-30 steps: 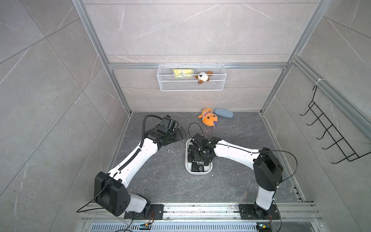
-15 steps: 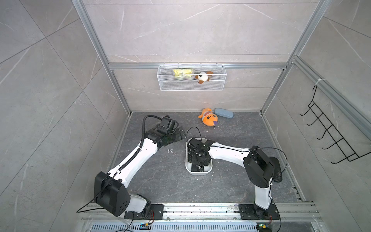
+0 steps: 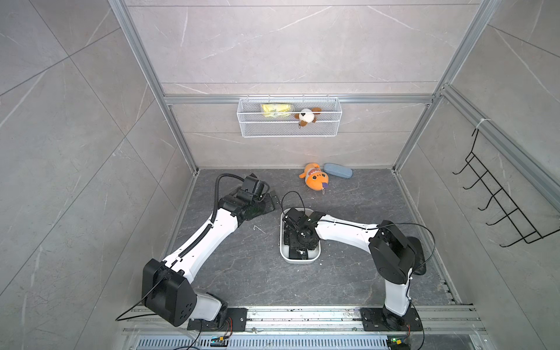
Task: Place the car key into the storage box
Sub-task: Place the car key in the storage box, then reset both arms
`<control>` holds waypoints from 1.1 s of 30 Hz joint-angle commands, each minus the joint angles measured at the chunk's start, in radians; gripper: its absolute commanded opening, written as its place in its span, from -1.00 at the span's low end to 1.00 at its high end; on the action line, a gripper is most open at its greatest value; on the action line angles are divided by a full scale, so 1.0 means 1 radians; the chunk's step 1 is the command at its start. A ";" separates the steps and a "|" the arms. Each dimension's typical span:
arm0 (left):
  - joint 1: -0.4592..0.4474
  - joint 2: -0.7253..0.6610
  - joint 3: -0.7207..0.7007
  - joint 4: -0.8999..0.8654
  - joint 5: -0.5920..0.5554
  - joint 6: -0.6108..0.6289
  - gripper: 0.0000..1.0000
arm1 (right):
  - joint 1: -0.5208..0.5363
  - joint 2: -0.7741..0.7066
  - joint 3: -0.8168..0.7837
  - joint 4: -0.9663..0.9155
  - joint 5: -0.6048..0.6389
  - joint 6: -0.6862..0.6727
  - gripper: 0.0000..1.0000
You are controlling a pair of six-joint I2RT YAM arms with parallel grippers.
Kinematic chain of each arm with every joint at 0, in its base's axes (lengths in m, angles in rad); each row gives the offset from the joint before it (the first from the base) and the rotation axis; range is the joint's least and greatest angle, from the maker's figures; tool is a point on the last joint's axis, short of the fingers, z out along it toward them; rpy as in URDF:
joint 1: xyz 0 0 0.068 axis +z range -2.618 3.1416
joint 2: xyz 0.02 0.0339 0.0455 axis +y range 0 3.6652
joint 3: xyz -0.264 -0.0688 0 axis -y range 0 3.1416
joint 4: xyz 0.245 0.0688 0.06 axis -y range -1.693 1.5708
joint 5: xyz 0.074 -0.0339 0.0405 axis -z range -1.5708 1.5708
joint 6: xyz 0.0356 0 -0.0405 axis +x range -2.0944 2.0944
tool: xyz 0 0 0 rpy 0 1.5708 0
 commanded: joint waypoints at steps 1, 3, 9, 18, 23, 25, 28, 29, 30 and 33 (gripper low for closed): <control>0.004 -0.006 0.040 -0.012 -0.022 0.014 1.00 | 0.002 -0.107 0.014 -0.013 0.058 -0.035 0.30; 0.003 0.002 0.057 -0.024 -0.034 0.024 1.00 | 0.002 -0.157 0.012 -0.005 0.097 -0.064 0.41; 0.005 0.020 0.112 -0.059 -0.102 0.052 1.00 | -0.012 -0.319 -0.021 0.041 0.265 -0.162 0.84; 0.027 0.013 0.104 -0.065 -0.276 0.080 1.00 | -0.041 -0.539 -0.181 0.248 0.570 -0.366 0.99; 0.073 -0.005 0.029 -0.066 -0.439 0.102 1.00 | -0.079 -0.616 -0.297 0.383 0.684 -0.517 0.99; 0.118 -0.009 -0.006 -0.067 -0.499 0.112 1.00 | -0.108 -0.639 -0.357 0.453 0.738 -0.571 0.99; 0.205 -0.018 -0.075 -0.030 -0.526 0.137 1.00 | -0.163 -0.674 -0.469 0.594 0.763 -0.668 0.99; 0.229 -0.017 -0.100 -0.018 -0.544 0.140 1.00 | -0.188 -0.678 -0.499 0.628 0.772 -0.680 0.99; 0.254 -0.016 -0.126 -0.008 -0.582 0.129 1.00 | -0.226 -0.679 -0.530 0.649 0.777 -0.679 0.99; 0.316 -0.004 -0.228 0.116 -0.655 0.187 1.00 | -0.336 -0.671 -0.597 0.687 0.766 -0.651 0.99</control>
